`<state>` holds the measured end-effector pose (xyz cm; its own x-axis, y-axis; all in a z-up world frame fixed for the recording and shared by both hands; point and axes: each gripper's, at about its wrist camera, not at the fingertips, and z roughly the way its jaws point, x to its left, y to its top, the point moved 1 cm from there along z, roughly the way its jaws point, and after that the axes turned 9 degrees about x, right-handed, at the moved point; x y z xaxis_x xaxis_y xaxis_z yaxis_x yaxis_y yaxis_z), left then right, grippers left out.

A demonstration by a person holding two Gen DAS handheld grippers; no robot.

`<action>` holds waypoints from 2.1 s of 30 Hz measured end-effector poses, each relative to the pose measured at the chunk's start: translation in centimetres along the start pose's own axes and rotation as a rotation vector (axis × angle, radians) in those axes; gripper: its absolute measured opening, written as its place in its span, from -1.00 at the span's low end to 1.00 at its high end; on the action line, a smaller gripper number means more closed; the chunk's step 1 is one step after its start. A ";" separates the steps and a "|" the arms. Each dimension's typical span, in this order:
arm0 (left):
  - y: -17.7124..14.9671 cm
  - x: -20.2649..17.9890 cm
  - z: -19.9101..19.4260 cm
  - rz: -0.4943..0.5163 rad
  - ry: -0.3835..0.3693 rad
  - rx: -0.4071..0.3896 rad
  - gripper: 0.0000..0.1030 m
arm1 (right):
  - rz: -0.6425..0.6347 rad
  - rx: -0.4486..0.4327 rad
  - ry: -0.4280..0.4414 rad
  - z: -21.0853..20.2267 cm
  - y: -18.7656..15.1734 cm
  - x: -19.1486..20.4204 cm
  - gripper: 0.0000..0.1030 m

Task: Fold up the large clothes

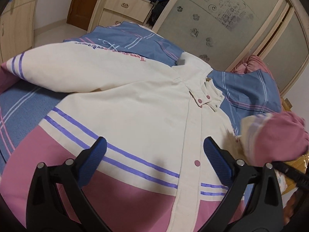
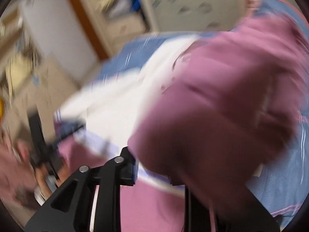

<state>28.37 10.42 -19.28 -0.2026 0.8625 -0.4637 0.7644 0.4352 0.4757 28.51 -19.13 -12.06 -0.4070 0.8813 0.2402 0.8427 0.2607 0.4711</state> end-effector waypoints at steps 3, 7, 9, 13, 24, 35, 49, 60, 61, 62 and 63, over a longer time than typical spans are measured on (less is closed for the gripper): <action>0.0 -0.2 0.4 0.029 0.010 0.016 0.96 | 0.060 -0.099 0.051 -1.4 -1.3 -0.5 0.78; -0.1 -0.5 0.9 0.055 0.047 0.023 0.96 | 0.117 -0.135 0.051 -2.2 -1.3 -1.3 0.80; 0.0 -0.6 1.5 0.068 0.061 0.046 0.96 | 0.141 -0.111 0.026 -1.4 -0.5 -1.6 0.80; 0.5 0.3 1.1 0.049 0.128 0.023 0.96 | 0.140 -0.040 0.012 2.5 0.8 0.2 0.80; 2.4 7.3 -1.2 -0.157 0.216 -0.077 0.96 | -0.233 0.137 -0.496 20.7 6.6 9.4 -0.36; 2.6 7.4 -0.6 -0.150 0.232 -0.082 0.96 | -0.083 0.048 -0.202 18.4 7.7 7.6 0.09; 2.3 6.8 0.2 -0.112 0.239 -0.052 0.96 | 0.284 0.055 -0.350 11.7 -0.8 -11.1 0.05; 2.4 7.3 0.2 -0.126 0.251 -0.055 0.96 | 0.466 0.063 -0.391 10.7 -1.3 -15.6 0.12; 2.4 7.5 -0.1 -0.134 0.268 -0.064 0.96 | 0.460 0.050 -0.421 10.6 -1.1 -15.2 0.17; 2.5 8.0 -0.6 -0.155 0.293 -0.076 0.96 | 0.452 0.028 -0.444 9.9 -0.4 -14.2 0.22; 2.5 8.6 -1.1 -0.182 0.317 -0.091 0.96 | 0.449 -0.006 -0.426 9.1 0.3 -13.2 0.22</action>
<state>27.88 19.20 -21.22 -0.5208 0.7995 -0.2993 0.6435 0.5980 0.4778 37.32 -27.08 -22.83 0.1646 0.9848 0.0563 0.8964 -0.1732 0.4080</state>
